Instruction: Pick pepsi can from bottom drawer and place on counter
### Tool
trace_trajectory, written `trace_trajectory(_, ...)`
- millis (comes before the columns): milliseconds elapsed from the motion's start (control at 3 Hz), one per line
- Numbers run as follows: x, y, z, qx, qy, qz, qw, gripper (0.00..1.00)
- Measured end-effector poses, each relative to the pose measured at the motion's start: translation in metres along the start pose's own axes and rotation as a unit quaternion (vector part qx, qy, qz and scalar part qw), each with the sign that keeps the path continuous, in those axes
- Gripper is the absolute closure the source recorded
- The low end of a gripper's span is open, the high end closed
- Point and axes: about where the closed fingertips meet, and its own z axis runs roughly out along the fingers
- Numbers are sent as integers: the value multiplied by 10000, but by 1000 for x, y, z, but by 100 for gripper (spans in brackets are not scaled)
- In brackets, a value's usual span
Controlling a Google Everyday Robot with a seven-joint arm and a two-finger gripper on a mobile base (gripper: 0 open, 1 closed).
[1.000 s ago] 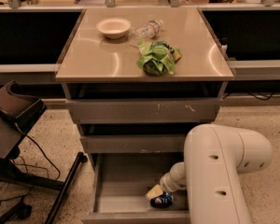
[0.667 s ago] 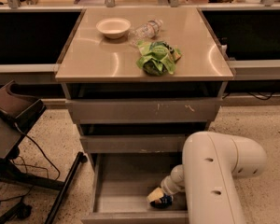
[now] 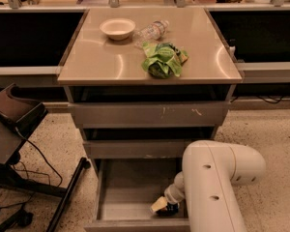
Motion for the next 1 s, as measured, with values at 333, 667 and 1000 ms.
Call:
trace_trajectory(333,0,0,0,-2,-1,2,10000,0)
trace_trajectory(667,2,2,4,-129,-93,119,9998,0)
trace_trajectory(1000,9,10,22,-13,-30,491,9988,0)
